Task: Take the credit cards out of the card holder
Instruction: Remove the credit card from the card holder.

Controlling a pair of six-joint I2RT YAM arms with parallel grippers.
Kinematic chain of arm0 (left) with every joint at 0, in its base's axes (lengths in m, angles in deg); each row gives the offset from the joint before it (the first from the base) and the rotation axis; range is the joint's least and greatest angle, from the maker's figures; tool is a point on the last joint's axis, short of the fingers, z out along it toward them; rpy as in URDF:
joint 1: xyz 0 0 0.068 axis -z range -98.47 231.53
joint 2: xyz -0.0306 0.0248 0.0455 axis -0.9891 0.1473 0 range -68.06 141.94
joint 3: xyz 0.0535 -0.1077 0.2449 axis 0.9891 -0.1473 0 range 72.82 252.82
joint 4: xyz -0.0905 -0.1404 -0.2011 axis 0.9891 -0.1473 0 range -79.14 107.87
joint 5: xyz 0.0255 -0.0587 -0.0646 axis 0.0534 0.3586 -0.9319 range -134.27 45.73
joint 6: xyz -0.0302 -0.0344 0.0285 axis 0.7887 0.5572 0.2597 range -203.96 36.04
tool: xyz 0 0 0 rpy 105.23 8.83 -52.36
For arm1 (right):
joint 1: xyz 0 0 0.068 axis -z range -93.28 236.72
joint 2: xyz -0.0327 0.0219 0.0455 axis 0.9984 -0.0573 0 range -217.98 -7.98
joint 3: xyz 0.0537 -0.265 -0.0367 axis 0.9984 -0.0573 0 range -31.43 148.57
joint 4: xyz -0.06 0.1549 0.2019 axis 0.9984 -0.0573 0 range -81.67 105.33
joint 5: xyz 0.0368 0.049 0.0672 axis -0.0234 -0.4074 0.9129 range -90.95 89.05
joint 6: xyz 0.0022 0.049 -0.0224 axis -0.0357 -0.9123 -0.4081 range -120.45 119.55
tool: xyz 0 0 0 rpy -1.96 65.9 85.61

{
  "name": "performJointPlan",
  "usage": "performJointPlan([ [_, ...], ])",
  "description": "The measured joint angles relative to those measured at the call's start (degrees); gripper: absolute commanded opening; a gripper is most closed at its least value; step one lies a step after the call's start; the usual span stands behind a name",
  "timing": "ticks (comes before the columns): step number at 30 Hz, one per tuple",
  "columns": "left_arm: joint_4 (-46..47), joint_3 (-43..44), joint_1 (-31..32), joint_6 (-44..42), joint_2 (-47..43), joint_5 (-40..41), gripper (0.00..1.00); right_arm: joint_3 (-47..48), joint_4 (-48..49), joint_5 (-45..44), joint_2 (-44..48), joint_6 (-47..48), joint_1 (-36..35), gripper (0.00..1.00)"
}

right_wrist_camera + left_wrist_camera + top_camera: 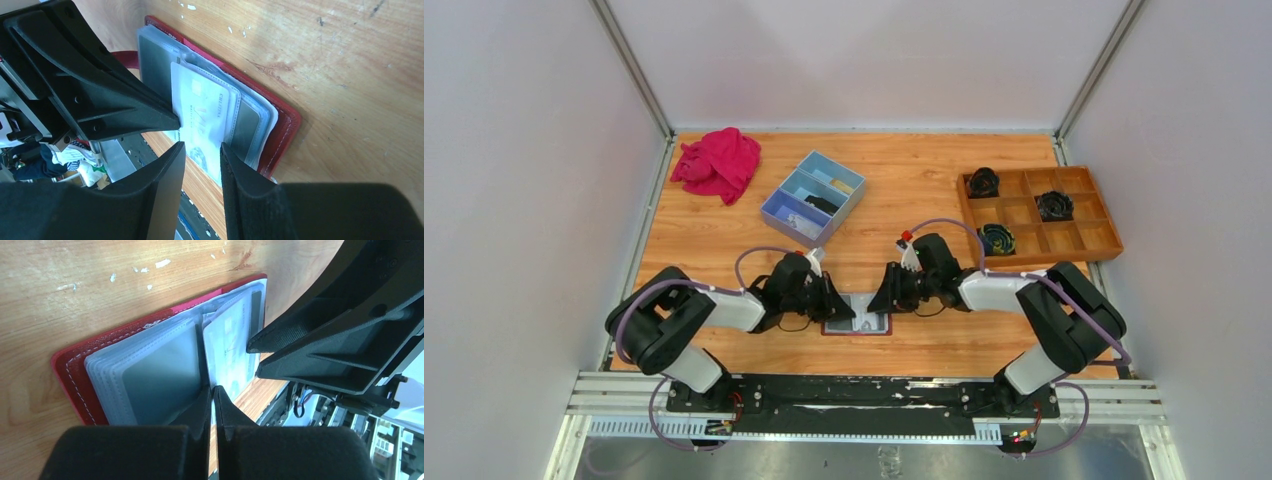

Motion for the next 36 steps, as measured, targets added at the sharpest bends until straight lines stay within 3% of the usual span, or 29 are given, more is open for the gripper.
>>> performJointPlan([
  [22, -3.2, -4.5, -7.9, -2.8, -9.3, -3.4, 0.00, 0.2, 1.2, 0.4, -1.0, -0.2, 0.0, 0.37],
  [36, -16.2, 0.2, -9.7, -8.2, -17.2, -3.3, 0.00, 0.7, 0.4, 0.3, -1.0, -0.2, -0.1, 0.36],
])
